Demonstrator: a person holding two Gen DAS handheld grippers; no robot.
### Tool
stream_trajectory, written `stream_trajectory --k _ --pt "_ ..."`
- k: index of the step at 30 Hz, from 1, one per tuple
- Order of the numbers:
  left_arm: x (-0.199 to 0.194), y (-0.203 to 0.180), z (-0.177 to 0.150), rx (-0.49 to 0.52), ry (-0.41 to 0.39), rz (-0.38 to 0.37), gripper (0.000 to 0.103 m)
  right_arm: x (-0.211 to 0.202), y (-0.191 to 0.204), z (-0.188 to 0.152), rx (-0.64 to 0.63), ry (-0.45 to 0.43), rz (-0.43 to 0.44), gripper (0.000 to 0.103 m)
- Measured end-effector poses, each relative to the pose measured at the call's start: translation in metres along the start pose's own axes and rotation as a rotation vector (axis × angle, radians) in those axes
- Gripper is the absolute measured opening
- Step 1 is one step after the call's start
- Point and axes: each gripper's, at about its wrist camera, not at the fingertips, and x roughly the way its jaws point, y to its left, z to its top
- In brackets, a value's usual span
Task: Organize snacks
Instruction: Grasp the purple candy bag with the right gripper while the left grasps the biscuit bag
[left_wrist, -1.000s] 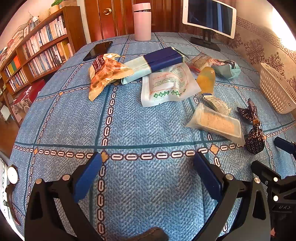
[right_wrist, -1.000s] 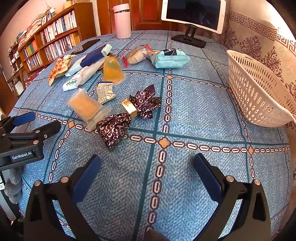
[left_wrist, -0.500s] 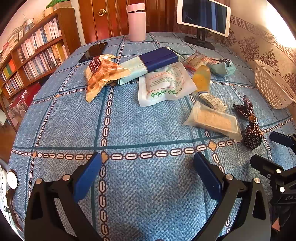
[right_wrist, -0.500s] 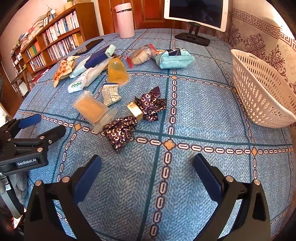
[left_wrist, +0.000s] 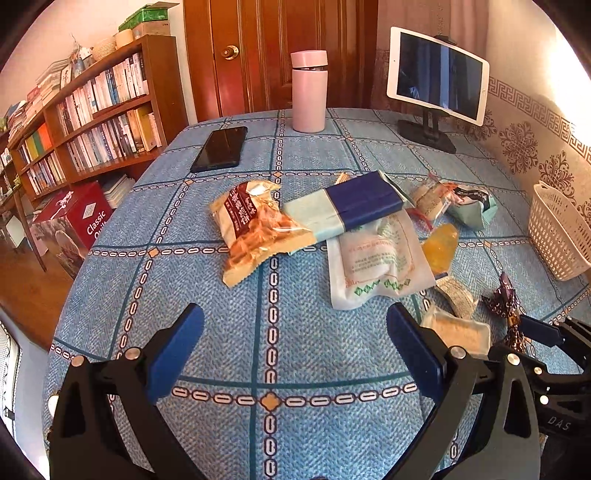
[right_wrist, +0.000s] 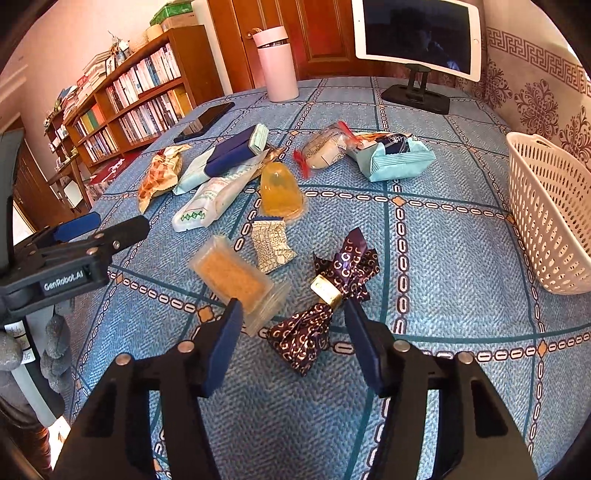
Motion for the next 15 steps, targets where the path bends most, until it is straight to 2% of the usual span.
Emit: stream_trajectory --k 6,15 --pt "0.024 0.026 0.027 -0.083 0.02 0.012 0.1 -0.002 0.006 0.0 -0.032 -0.021 -0.016 0.032" --pt "0.074 0.056 0.067 -0.193 0.057 0.045 0.1 -0.006 0.002 0.0 -0.02 -0.032 -0.008 0.029"
